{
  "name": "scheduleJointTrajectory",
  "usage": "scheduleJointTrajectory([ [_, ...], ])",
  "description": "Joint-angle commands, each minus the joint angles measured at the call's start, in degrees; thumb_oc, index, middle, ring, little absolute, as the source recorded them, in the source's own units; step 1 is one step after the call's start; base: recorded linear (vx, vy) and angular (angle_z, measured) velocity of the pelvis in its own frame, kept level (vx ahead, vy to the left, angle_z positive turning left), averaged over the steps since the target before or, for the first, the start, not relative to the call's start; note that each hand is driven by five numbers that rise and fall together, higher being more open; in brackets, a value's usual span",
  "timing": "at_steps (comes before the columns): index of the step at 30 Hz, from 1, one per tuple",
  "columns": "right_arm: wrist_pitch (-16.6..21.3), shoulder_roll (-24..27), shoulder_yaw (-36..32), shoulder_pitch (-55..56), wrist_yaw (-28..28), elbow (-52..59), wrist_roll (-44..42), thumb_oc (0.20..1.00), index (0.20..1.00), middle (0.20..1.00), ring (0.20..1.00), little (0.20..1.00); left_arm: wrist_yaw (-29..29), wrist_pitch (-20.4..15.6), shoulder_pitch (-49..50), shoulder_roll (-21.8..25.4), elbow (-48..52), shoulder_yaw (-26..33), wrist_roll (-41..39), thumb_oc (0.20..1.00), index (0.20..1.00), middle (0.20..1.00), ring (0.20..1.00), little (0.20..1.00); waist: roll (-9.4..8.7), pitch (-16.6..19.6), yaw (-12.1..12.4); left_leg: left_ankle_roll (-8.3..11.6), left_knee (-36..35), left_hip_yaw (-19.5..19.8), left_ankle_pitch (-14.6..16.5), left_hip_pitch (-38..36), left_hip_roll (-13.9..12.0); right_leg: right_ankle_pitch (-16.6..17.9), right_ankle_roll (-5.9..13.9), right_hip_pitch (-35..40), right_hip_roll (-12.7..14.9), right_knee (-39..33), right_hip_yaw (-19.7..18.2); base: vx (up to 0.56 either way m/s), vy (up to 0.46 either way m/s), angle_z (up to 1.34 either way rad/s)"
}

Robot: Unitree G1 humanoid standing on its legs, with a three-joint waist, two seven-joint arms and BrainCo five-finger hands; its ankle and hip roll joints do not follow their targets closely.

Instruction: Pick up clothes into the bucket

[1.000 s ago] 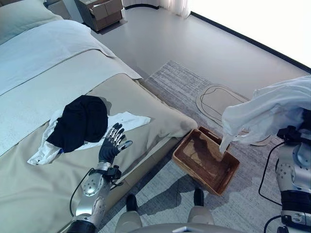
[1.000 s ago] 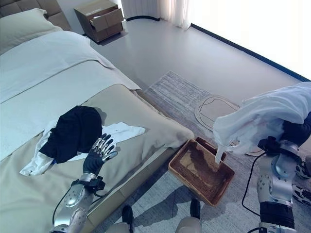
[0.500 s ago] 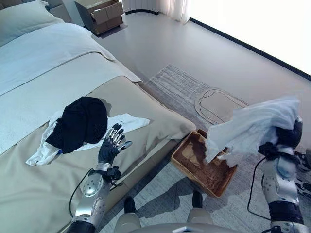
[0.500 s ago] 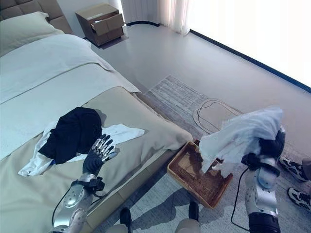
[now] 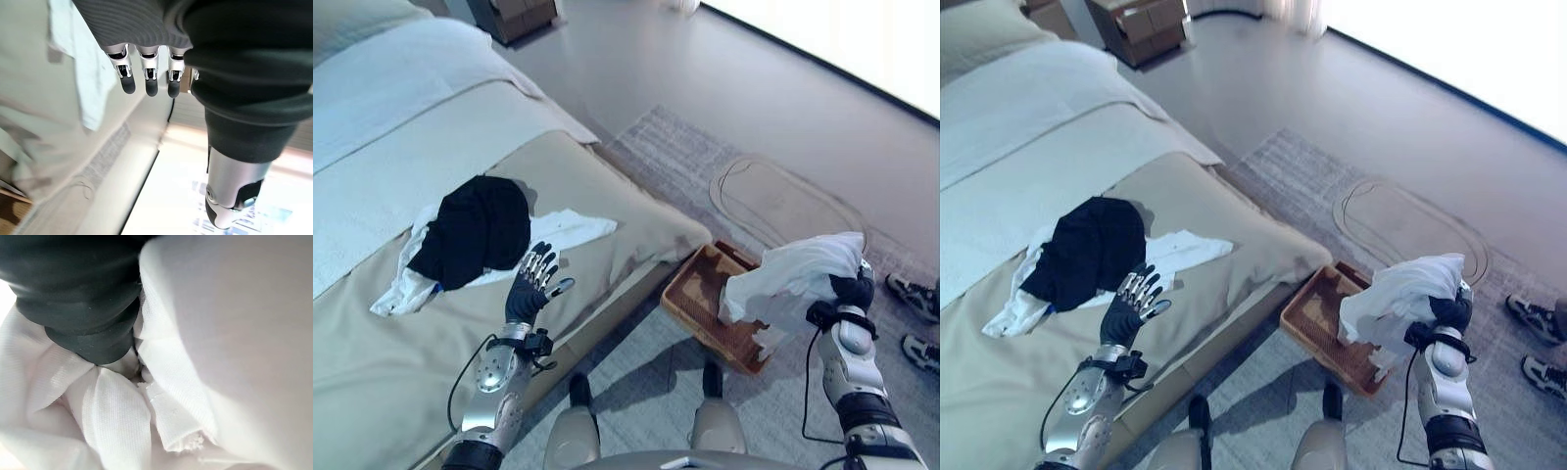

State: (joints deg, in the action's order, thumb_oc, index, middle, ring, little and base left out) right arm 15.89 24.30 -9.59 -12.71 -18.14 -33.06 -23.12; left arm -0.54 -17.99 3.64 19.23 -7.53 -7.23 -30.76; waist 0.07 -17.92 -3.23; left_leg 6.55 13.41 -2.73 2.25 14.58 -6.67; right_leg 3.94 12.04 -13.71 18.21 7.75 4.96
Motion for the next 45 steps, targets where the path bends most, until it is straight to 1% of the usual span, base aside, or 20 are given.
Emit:
scheduleJointTrajectory([
  [1,2.6,3.7,0.3,-5.7,-1.8,2.5,1.9,0.200,0.200,0.200,0.200,0.200,1.3,-4.7,-0.7,1.9,6.6,2.3,-1.5,1.000,1.000,1.000,1.000,1.000,-1.35,-1.7,1.3,-2.02,11.2,0.9,6.4,4.4,0.6,-2.7,-0.82,-4.0,1.5,9.6,1.9,-0.11,-0.008,-0.06],
  [3,2.5,4.6,1.2,-7.8,-2.5,1.4,2.3,0.200,0.200,0.200,0.200,0.200,1.5,-4.9,-0.9,2.0,7.4,1.8,-2.1,1.000,1.000,1.000,1.000,1.000,-0.78,-2.6,1.4,-1.98,13.0,1.0,6.7,7.3,0.5,-3.1,-1.12,-7.2,1.5,11.7,1.4,-0.14,-0.015,-0.06],
  [4,2.6,5.6,2.1,-10.1,-3.6,0.8,2.7,0.200,0.200,0.200,0.200,0.200,1.9,-5.2,-1.4,2.2,8.5,1.4,-2.5,1.000,1.000,1.000,1.000,1.000,-0.28,-3.4,1.4,-1.98,15.0,1.2,6.8,10.7,0.5,-3.5,-1.48,-10.8,1.5,13.7,0.6,-0.14,-0.014,-0.03],
  [5,2.6,5.6,2.1,-10.2,-3.7,0.7,2.7,0.200,0.200,0.200,0.200,0.200,1.9,-5.1,-1.4,2.2,8.5,1.5,-2.5,1.000,1.000,1.000,1.000,1.000,-0.25,-3.1,1.4,-1.99,15.3,1.2,6.9,11.2,0.5,-3.5,-1.49,-11.3,1.5,13.9,0.5,-0.18,-0.012,-0.05],
  [6,2.3,6.6,3.5,-12.2,-4.6,1.3,4.4,0.200,0.200,0.200,0.200,0.200,2.8,-5.4,-1.7,2.4,9.5,1.1,-2.4,1.000,1.000,1.000,1.000,1.000,0.28,-3.9,1.4,-2.11,17.1,1.2,7.1,14.2,0.4,-3.9,-1.91,-14.9,1.0,16.0,-0.5,-0.09,0.000,-0.02],
  [8,2.3,6.6,3.6,-12.3,-4.6,1.3,4.4,0.200,0.200,0.200,0.200,0.200,2.9,-5.3,-1.7,2.4,9.5,1.1,-2.3,1.000,1.000,1.000,1.000,1.000,0.32,-3.4,1.5,-2.11,17.6,1.1,7.3,15.0,0.3,-4.1,-1.93,-15.8,0.9,16.5,-0.8,-0.08,-0.002,-0.05],
  [9,1.7,7.8,5.5,-14.2,-5.6,1.5,7.5,0.200,0.200,0.200,0.200,0.200,3.8,-5.7,-2.2,2.3,10.8,0.5,-2.2,1.000,1.000,1.000,1.000,1.000,0.79,-4.3,1.6,-2.26,20.6,1.3,8.4,18.5,-0.1,-5.2,-2.41,-19.8,0.1,19.4,-1.9,-0.11,-0.011,-0.12],
  [11,1.1,8.4,6.8,-15.2,-6.6,2.8,10.5,0.200,0.200,0.200,0.200,0.200,4.9,-6.1,-2.7,2.2,11.2,0.4,-1.4,1.000,1.000,1.000,1.000,1.000,1.09,-4.7,1.5,-2.38,23.1,1.2,8.8,22.3,-0.4,-5.7,-2.72,-24.0,-0.2,21.9,-2.7,-0.12,-0.021,-0.17],
  [13,1.2,8.2,7.2,-15.5,-6.9,3.7,11.4,0.200,0.200,0.200,0.200,0.200,5.8,-6.2,-3.1,2.2,11.4,0.3,-0.6,1.000,1.000,1.000,1.000,1.000,1.19,-5.0,1.4,-2.47,24.3,1.3,9.0,24.0,-0.5,-6.1,-2.87,-25.8,-0.4,23.4,-3.1,-0.07,-0.020,-0.07],
  [15,0.9,8.7,8.8,-18.0,-7.6,2.0,12.4,0.200,0.200,0.200,0.200,0.200,7.2,-6.6,-3.8,2.8,12.4,0.1,0.2,1.000,1.000,1.000,1.000,1.000,1.82,-5.2,1.4,-2.63,27.4,1.7,9.6,29.1,-0.3,-6.7,-3.30,-31.4,-0.8,26.5,-4.2,-0.07,-0.025,-0.05],
  [21,0.0,10.8,12.3,-25.0,-9.9,-5.6,13.7,0.200,0.200,0.200,0.200,0.200,9.3,-7.5,-4.1,3.9,14.8,-0.5,0.4,1.000,1.000,1.000,1.000,1.000,2.92,-5.4,2.1,-2.79,31.2,2.0,10.1,36.8,0.1,-7.9,-3.83,-39.7,-1.0,31.4,-5.8,-0.03,-0.017,-0.01],
  [22,-0.3,11.0,12.7,-25.7,-9.9,-6.3,13.8,0.200,0.200,0.200,0.200,0.200,9.5,-7.6,-4.1,4.0,14.9,-0.6,0.5,1.000,1.000,1.000,1.000,1.000,3.21,-5.4,2.3,-2.48,32.2,2.3,12.0,37.0,-0.1,-9.9,-3.63,-40.2,-1.3,33.2,-6.0,0.06,-0.011,-0.01],
  [23,-0.5,11.5,13.4,-26.5,-10.0,-6.5,14.3,0.200,0.200,0.200,0.200,0.200,9.8,-7.6,-4.0,4.1,15.5,-0.6,0.5,1.000,1.000,1.000,1.000,1.000,3.43,-5.5,2.4,-2.49,32.9,2.4,12.2,38.1,0.0,-10.2,-3.71,-41.5,-1.2,34.3,-6.3,0.00,0.000,0.00],
  [24,-0.8,11.9,14.4,-27.6,-10.0,-7.5,15.0,0.200,0.200,0.200,0.200,0.200,9.9,-7.7,-4.0,4.2,15.6,-0.7,0.4,1.000,1.000,1.000,1.000,1.000,3.57,-5.8,2.2,-2.87,33.4,2.3,10.5,40.2,0.2,-8.7,-4.17,-43.3,-1.0,34.6,-6.5,0.00,0.000,0.00],
  [25,-1.2,12.0,15.3,-28.1,-9.9,-8.0,15.8,0.200,0.200,0.200,0.200,0.200,10.0,-7.8,-3.7,4.2,16.0,-0.9,0.3,1.000,1.000,1.000,1.000,1.000,3.87,-5.6,2.5,-2.49,34.7,2.7,12.7,40.5,0.0,-11.0,-3.96,-44.0,-1.2,36.5,-6.8,0.00,0.000,0.00],
  [28,-2.8,12.8,19.4,-31.2,-9.7,-11.6,19.2,0.200,0.200,0.200,0.200,0.200,10.3,-8.4,-3.1,4.2,17.9,-1.6,-0.9,1.000,1.000,1.000,1.000,1.000,4.55,-5.6,3.1,-2.61,37.1,2.8,13.3,43.6,0.3,-12.0,-4.43,-47.8,-1.4,39.8,-7.6,0.04,-0.013,0.06],
  [30,-2.7,12.9,19.5,-31.4,-9.7,-11.8,19.1,0.200,0.200,0.200,0.200,0.200,10.3,-8.4,-3.1,4.1,17.9,-1.5,-0.9,1.000,1.000,1.000,1.000,1.000,4.56,-5.5,3.0,-2.61,37.3,2.8,13.4,43.9,0.3,-12.1,-4.43,-48.1,-1.4,40.0,-7.7,0.00,0.000,0.00],
  [33,-3.8,13.2,22.4,-35.5,-9.6,-18.4,19.4,0.200,0.200,0.200,0.200,0.200,11.2,-8.8,-3.6,4.4,19.4,-2.3,-1.6,1.000,1.000,1.000,1.000,1.000,5.28,-5.4,3.5,-2.64,39.4,3.1,13.9,46.8,0.8,-12.8,-4.58,-51.4,-1.5,42.4,-8.6,0.00,0.000,0.00],
  [39,-5.3,15.6,24.5,-39.1,-9.1,-24.7,19.9,0.200,0.200,0.200,0.200,0.200,11.4,-9.2,-3.7,4.3,21.7,-3.1,-2.9,1.000,1.000,1.000,1.000,1.000,5.69,-5.5,3.5,-2.90,42.1,3.5,14.5,50.3,1.4,-14.2,-4.82,-55.3,-1.6,46.4,-9.4,0.01,-0.002,0.04],
  [45,-7.0,16.9,29.3,-41.5,-7.3,-28.9,23.9,0.200,0.200,0.200,0.200,0.200,12.0,-9.2,-3.3,4.9,22.7,-3.6,-2.3,1.000,1.000,1.000,1.000,1.000,5.48,-5.9,3.7,-3.06,43.7,3.7,14.6,52.2,1.7,-14.6,-5.02,-57.4,-1.7,48.3,-10.0,0.01,-0.002,0.02],
])
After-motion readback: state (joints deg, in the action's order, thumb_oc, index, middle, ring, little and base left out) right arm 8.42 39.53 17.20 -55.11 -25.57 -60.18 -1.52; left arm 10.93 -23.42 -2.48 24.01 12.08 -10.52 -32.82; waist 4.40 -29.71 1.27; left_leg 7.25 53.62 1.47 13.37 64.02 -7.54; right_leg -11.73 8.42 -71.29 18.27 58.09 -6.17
